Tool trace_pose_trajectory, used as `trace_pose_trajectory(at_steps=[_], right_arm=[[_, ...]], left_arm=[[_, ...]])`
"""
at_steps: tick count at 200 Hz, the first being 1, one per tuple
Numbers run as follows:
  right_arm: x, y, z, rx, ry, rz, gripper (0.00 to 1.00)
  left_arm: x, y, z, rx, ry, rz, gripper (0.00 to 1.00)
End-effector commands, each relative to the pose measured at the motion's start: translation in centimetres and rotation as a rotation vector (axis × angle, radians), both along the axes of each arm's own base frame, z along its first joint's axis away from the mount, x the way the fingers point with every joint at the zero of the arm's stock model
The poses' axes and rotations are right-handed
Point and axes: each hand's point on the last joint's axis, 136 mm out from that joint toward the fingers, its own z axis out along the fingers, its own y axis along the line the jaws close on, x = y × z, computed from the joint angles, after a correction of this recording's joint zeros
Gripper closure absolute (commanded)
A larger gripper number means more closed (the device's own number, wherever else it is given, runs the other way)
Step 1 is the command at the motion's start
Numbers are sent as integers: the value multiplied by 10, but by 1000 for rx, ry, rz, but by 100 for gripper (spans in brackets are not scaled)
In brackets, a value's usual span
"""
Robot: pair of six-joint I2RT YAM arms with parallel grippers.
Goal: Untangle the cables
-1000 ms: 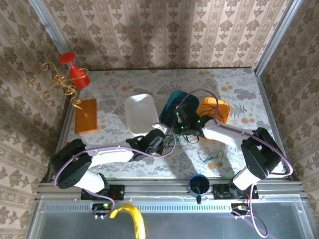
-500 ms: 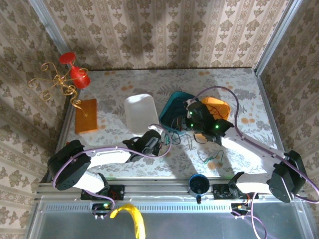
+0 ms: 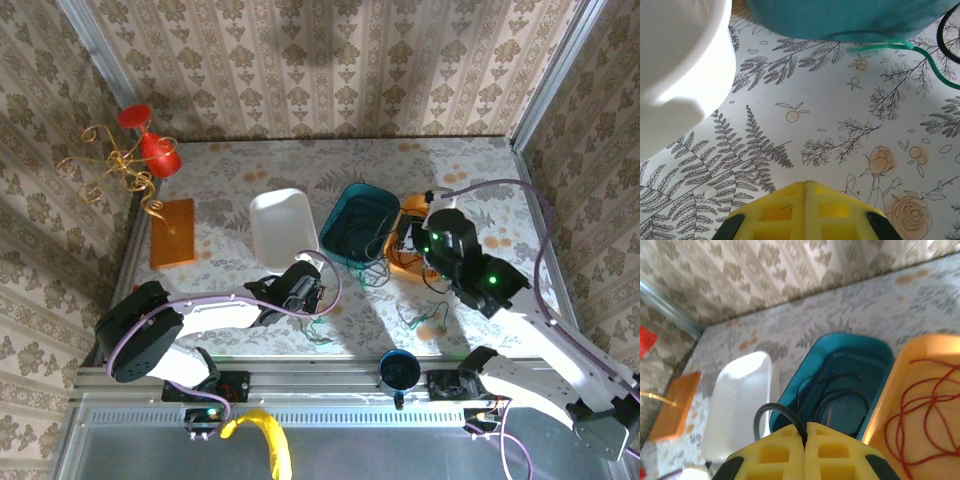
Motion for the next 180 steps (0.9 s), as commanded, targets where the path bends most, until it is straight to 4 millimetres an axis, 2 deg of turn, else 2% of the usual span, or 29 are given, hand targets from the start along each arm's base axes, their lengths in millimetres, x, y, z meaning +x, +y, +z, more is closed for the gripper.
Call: trace_pose_trajectory(at_steps=[1,18,33,49,74,110,138,180], right_arm=[[-3,-19,-2,-31,4,-70,100],[-5,-11,-7,-33,27,-21,100],[-8,6,-8,-17,33,77,100],[-13,24,-2,18,10,180,100],[-20,42,26,78,-70,293,100],[-23,51,71,143,-165,342,100],[-23,52,97,219,-214,340,100],[-28,57,125,346,-255,365,100]], left_arm=[[-1,2,-1,-16,14,12,100],[-2,-5,7,-42,1,-23,100],[-4,-14,20,-84,-13,-71,100],[-4,-19,32,-106,-33,-98,82],[1,-17,41,-122,-61,-75,54],[-7,-37,51,-188,-47,-161,36],[-22,-59,62,-235,-52,-277,24],[-30,-85,66,-255,-50,-369,15]])
